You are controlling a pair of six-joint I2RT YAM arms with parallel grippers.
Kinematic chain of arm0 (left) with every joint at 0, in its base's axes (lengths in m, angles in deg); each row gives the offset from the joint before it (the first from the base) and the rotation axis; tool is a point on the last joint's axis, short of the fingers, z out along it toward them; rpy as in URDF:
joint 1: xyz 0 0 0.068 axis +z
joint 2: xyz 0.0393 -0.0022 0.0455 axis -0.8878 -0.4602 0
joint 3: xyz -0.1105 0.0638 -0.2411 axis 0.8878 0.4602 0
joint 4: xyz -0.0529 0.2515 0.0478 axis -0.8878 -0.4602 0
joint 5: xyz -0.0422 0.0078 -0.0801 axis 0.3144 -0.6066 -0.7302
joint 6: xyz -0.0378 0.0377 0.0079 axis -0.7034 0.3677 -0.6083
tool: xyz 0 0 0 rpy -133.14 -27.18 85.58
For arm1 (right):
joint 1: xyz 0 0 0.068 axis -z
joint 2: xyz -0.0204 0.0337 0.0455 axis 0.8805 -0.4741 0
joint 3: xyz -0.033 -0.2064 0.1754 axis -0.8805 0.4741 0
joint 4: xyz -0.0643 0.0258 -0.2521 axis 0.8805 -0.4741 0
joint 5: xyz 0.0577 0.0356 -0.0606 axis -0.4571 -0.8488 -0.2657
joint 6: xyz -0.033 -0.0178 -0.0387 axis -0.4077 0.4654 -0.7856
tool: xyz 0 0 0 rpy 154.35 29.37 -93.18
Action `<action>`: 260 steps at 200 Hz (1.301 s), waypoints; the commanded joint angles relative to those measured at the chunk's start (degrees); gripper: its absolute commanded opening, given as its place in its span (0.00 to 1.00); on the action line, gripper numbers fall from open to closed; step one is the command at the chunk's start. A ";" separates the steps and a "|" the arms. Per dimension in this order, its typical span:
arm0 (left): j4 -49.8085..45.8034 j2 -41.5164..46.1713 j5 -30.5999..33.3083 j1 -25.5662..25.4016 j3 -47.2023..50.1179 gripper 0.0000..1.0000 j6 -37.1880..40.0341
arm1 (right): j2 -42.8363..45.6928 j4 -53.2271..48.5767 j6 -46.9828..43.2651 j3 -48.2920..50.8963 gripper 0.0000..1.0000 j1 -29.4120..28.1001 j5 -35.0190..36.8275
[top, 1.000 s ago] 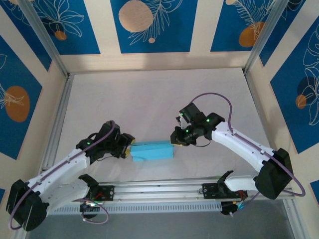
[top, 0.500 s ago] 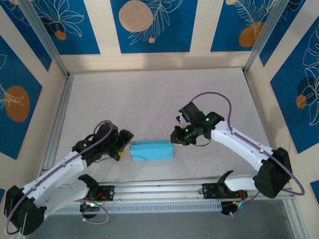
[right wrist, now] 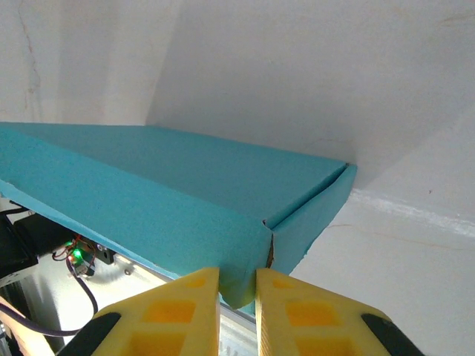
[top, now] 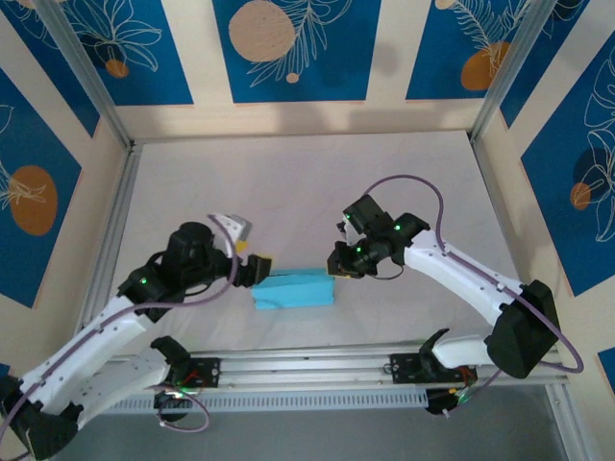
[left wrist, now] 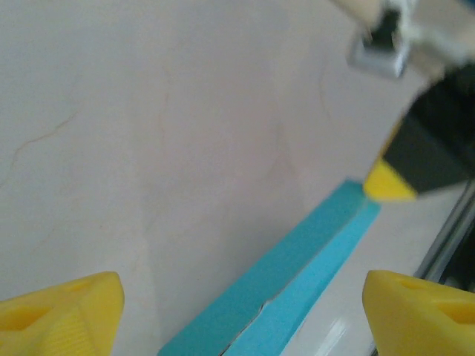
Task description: Fold the paper box
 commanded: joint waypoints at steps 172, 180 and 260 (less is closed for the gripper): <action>-4.67 -6.91 13.40 -15.95 4.40 0.42 47.57 | 1.35 -6.32 -2.85 0.70 0.21 1.63 -0.48; -4.61 -6.19 13.44 -16.42 3.96 0.42 47.55 | 1.50 -6.50 -2.84 0.70 0.21 1.61 -0.28; -5.70 0.46 10.51 -16.64 1.18 0.60 49.97 | 1.26 -6.05 -3.10 1.06 0.21 1.54 -0.27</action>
